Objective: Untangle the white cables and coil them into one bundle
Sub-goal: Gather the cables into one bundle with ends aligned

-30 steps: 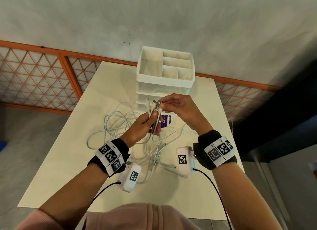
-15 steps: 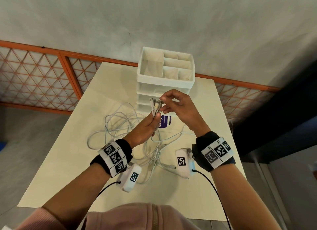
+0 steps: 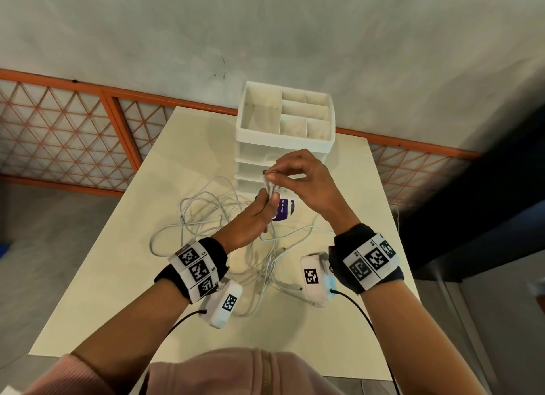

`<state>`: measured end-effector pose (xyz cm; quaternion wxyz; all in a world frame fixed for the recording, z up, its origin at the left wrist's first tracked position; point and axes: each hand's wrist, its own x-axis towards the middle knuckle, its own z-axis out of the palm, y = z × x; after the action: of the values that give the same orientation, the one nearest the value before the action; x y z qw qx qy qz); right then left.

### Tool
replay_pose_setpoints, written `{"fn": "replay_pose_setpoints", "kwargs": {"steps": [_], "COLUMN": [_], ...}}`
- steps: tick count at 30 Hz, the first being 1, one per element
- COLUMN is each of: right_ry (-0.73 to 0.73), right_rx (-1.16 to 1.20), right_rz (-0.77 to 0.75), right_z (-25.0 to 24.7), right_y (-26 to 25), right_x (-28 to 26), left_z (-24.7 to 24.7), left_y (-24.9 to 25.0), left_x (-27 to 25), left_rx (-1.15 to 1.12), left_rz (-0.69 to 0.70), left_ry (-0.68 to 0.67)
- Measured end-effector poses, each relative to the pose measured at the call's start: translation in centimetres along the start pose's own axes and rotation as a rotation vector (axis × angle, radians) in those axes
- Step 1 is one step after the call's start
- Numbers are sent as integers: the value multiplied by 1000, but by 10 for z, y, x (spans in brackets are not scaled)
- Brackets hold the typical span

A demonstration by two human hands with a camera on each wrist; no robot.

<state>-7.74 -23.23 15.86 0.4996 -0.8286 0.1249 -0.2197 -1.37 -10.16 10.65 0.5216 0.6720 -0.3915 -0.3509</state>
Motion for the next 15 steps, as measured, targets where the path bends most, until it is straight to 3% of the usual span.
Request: {"fn": "replay_pose_setpoints", "kwargs": {"steps": [7, 13, 15], "right_ry": [-62, -596, -657], "right_rx": [156, 151, 120], "right_rz": [138, 309, 290], "right_z": [1, 17, 20], "right_y": [-3, 12, 13], "right_x": [-7, -21, -21], "left_z": [-1, -8, -10], "left_y": [11, 37, 40], "left_x": [-1, 6, 7], "left_rx": [-187, -532, -588], "left_rz": [81, 152, 178], "left_ry": [38, 79, 95]}}
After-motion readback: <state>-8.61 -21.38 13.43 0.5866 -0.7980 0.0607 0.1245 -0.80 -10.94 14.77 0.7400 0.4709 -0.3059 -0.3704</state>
